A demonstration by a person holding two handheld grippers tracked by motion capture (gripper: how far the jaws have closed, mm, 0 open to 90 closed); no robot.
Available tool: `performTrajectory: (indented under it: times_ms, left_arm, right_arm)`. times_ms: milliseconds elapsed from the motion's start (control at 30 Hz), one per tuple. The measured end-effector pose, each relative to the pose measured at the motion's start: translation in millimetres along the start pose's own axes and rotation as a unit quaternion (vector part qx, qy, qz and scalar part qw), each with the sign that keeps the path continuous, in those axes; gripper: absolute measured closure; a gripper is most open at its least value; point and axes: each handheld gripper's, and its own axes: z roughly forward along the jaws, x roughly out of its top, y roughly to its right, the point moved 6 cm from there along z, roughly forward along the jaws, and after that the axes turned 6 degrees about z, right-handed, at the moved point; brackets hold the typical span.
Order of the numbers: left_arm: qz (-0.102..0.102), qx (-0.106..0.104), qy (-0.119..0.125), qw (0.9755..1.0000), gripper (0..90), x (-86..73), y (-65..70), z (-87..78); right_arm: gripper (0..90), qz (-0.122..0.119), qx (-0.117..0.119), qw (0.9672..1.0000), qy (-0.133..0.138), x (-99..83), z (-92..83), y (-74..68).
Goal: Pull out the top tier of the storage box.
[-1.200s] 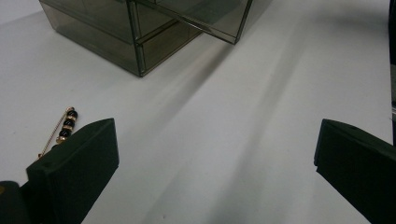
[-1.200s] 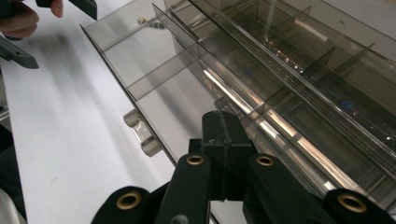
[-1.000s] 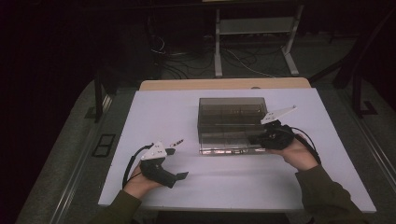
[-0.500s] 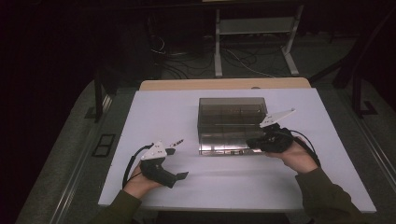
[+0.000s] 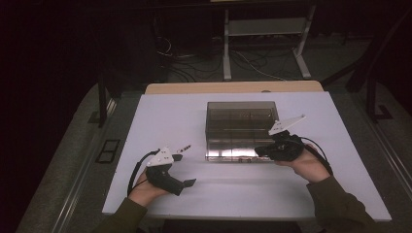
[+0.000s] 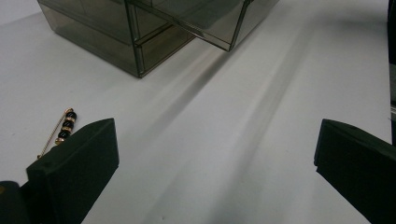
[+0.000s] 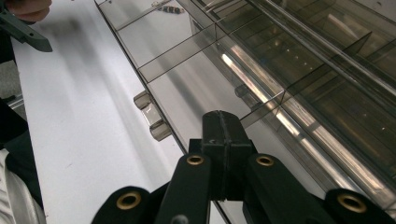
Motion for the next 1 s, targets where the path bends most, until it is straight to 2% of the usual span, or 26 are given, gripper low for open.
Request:
performTrajectory:
  times_ms: [300, 500, 700, 1000]
  left_arm:
    - [0.001, 0.0, 0.0, 1.0, 0.0, 0.0, -0.2, -0.1]
    - [-0.002, 0.0, 0.002, 1.0, 0.0, -0.1, -1.0, 0.1]
    - [-0.007, 0.001, 0.003, 1.0, 0.0, -0.6, -1.5, -2.3]
    - [-0.007, 0.001, 0.005, 1.0, 0.0, -0.4, -1.7, -1.3]
  right_arm:
    - [88.9, 0.0, 0.001, 1.0, 0.001, 0.0, 0.4, -0.1]
    - [88.4, 0.006, 0.003, 0.9998, 0.019, 2.9, -6.5, 4.0]
    - [79.6, 0.018, 0.008, 0.9989, 0.043, 5.5, -16.4, 9.1]
    - [66.9, 0.025, -0.001, 0.9976, 0.065, -0.3, -30.8, 16.2]
